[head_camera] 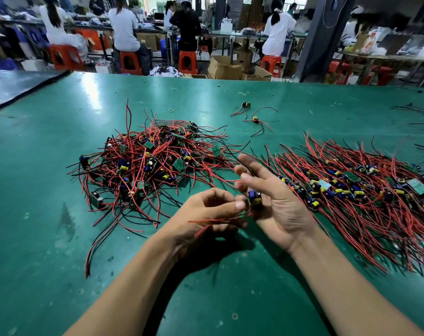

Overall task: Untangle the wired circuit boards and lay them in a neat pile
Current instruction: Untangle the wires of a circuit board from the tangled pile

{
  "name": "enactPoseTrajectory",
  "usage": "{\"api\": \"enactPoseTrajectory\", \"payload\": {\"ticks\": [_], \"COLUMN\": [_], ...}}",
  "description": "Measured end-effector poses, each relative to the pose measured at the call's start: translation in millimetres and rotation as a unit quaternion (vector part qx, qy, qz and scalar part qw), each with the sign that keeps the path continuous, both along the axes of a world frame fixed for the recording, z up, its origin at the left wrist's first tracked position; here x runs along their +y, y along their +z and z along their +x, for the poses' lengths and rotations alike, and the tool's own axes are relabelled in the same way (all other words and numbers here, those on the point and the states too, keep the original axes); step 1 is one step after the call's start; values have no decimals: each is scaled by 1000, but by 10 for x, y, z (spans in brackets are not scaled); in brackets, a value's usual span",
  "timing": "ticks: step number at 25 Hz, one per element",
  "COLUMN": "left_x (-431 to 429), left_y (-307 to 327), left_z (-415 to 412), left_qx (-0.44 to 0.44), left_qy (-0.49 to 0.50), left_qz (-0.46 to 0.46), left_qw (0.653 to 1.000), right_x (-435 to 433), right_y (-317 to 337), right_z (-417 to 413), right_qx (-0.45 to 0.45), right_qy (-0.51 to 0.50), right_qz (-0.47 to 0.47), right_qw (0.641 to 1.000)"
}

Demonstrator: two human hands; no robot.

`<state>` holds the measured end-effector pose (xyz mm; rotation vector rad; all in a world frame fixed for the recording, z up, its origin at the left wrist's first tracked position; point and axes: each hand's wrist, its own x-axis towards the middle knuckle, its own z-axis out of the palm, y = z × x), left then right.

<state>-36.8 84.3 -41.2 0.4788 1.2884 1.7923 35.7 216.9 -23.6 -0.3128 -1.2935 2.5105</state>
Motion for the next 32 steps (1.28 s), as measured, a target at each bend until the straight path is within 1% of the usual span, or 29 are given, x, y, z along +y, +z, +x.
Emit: {"api": "enactPoseTrajectory", "payload": {"ticks": [4,8,11,13,16,19,21,24,28,30,32], "left_x": [8,78,100,106,120,126,109,87,76,65,51], "left_y": [3,-13,-65,-83,-82,-72,-63,-50,-33,-36,-50], "left_z": [26,67,68,65,57,45,44,48,36,45,57], "left_qx": [21,26,71,89,80,73,77,85,72,89,116], "left_qy": [-2,45,55,56,71,90,82,52,29,18,19], "left_qz": [-11,2,4,-5,-16,-21,-18,-18,-26,-28,-29], "left_qw": [1000,999,996,994,994,993,993,995,997,995,993], "right_x": [-56,-132,-176,-173,-105,53,128,163,197,200,180], "right_y": [-32,-49,-96,-124,-104,-79,-71,-81,-98,-107,-117], "right_z": [-21,-64,-82,-92,-55,35,85,94,69,60,55], "right_qx": [-3,3,-25,-35,-67,-84,-85,-87,-106,-103,-103], "right_qy": [-16,-22,-5,-6,34,94,114,98,24,12,22], "right_qz": [35,42,66,55,53,107,142,143,153,149,146], "right_qw": [999,999,997,998,996,986,980,981,982,983,984]}}
